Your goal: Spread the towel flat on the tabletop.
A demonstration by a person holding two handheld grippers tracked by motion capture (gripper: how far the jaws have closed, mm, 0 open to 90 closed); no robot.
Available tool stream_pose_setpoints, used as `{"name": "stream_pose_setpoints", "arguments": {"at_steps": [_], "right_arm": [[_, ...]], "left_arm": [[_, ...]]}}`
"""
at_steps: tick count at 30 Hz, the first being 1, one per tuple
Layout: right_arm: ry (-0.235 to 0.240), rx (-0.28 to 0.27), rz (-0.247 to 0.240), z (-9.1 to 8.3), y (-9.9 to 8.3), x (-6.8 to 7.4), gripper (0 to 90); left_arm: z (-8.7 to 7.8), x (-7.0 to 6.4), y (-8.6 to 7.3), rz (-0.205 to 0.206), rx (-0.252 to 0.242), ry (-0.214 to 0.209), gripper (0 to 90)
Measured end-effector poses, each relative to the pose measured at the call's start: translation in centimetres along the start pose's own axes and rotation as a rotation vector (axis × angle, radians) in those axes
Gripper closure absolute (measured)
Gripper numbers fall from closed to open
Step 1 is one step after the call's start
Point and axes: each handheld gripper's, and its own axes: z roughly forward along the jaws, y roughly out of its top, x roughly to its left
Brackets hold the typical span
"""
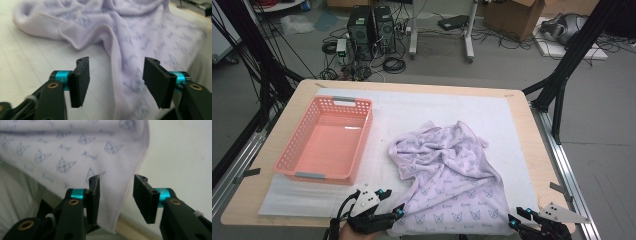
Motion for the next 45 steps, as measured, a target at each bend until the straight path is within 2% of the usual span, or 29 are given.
{"name": "stream_pose_setpoints", "arguments": {"at_steps": [4,6,7,9,14,17,20,22,26,27,29,30,31,32,33,34,39,41,43,44,45], "right_arm": [[-0.031,-0.026,-0.007,0.0,0.1,-0.1,53.2],[-0.043,-0.032,0.006,0.1,0.1,-0.5,51.9],[-0.047,-0.041,0.014,0.2,0.1,-0.6,50.5],[-0.061,-0.043,0.023,0.3,0.3,-0.8,47.4],[-0.071,-0.035,0.014,0.8,0.3,-0.8,47.2],[-0.081,-0.021,0.003,1.6,0.5,-0.8,47.0],[-0.075,0.002,-0.028,2.5,0.4,-0.4,47.8],[-0.077,0.015,-0.042,3.0,0.3,-0.4,47.9],[-0.095,0.005,-0.026,3.9,1.2,-1.2,48.1],[-0.099,0.009,-0.023,4.2,1.3,-1.3,49.9],[-0.103,0.051,-0.040,5.1,1.5,-1.3,56.1],[-0.101,0.042,-0.048,5.1,1.5,-1.3,64.9],[-0.070,0.050,-0.050,5.0,1.6,-1.2,78.7],[-0.049,0.059,-0.067,4.9,1.6,-0.9,86.3],[-0.061,0.066,-0.091,4.8,1.6,-0.6,86.9],[-0.054,0.079,-0.095,4.5,1.5,-0.4,87.4],[-0.014,0.122,-0.092,2.3,0.1,-0.2,87.9],[0.006,0.131,-0.078,1.5,-0.5,-0.3,87.9],[0.011,0.123,-0.062,1.3,-0.6,-0.4,86.1],[0.008,0.104,-0.055,1.3,-0.6,-0.5,79.4],[0.000,0.084,-0.049,1.4,-0.4,-0.5,71.7]], "left_arm": [[0.9,0.7,0.3,-0.047,-0.020,0.004,38.2],[1.1,0.9,0.5,-0.054,-0.032,0.003,37.8],[1.2,1.0,0.7,-0.053,-0.035,0.017,37.7],[1.7,1.0,0.9,-0.058,-0.023,0.028,37.5],[3.1,0.9,0.9,-0.063,0.010,0.015,37.2],[4.1,0.3,0.8,-0.045,0.052,0.028,37.1],[4.7,-0.4,0.5,-0.016,0.093,0.014,38.1],[5.0,-0.7,0.4,-0.008,0.107,0.015,38.9],[5.5,-0.8,0.2,0.006,0.115,0.030,39.3],[5.5,-0.9,0.2,0.019,0.118,0.044,40.7],[5.3,-0.9,0.1,0.048,0.121,0.078,55.4],[5.1,-0.8,0.1,0.037,0.128,0.058,64.4],[4.9,-0.7,0.2,0.023,0.133,0.043,75.9],[4.8,-0.6,0.1,0.010,0.134,0.042,83.4],[4.5,-0.6,0.1,-0.003,0.135,0.038,84.2],[4.2,-0.6,0.0,-0.019,0.134,0.026,84.9],[1.9,-0.9,-0.8,-0.046,0.134,-0.003,85.4],[1.4,-0.6,-0.9,-0.042,0.117,0.013,83.0],[1.4,-0.3,-0.6,-0.048,0.084,0.042,65.3],[1.4,-0.1,-0.4,-0.050,0.057,0.046,57.6],[1.5,0.1,-0.3,-0.053,0.038,0.046,53.9]]}}
